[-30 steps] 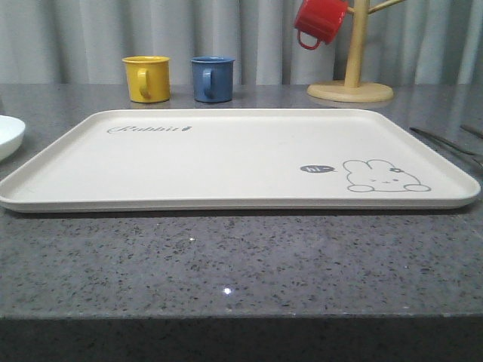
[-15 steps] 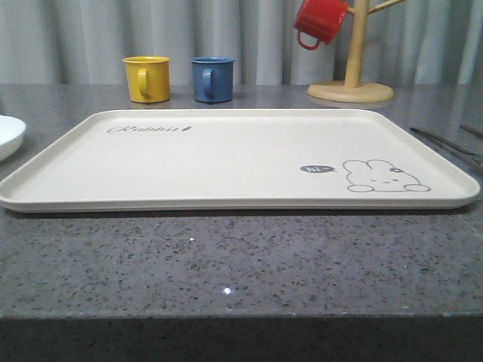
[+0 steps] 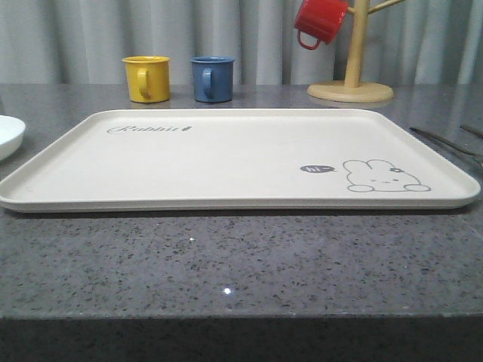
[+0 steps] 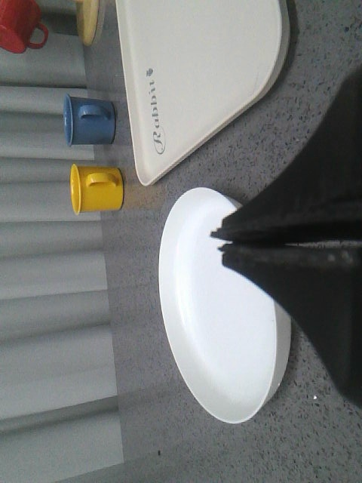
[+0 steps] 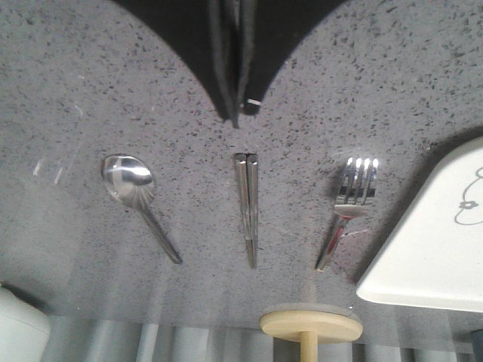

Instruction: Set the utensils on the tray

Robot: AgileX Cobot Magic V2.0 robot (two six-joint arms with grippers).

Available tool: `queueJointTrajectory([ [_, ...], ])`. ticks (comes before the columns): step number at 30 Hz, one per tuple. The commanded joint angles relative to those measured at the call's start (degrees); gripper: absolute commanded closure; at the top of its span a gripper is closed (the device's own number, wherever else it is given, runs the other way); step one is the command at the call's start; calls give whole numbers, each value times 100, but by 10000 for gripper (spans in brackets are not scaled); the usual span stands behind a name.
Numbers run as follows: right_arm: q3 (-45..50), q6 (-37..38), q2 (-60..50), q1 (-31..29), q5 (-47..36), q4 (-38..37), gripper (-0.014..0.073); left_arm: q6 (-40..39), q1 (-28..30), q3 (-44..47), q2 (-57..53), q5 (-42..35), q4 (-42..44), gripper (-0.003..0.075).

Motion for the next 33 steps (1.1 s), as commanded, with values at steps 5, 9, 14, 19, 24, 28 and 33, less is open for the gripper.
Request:
queueJointTrajectory([
  [5,-119,-4,-107,-47,-1118,-26,650,-69,18,-11,-124,-1329,-65,738],
  [9,-662,-7,-107,-47,-899,317,657,-69,18,-542,-100,-1528,-65,738],
  [14,-1819,-7,174,-47,-72,312,657,-69,18,-1740,435,-490,-50,738],
  [19,-2736,-7,1085,-47,451,312,657,-69,18,-2638,1684,190,268,738],
  [24,-3017,-7,1663,-47,668,312,657,-69,18,-3090,2543,275,316,738],
  [28,-3017,-7,1663,-47,668,312,655,-69,18,-3089,2590,229,316,738],
  [33,-3017,-7,1663,-47,673,312,519,-69,18,-3089,2590,277,305,629],
])
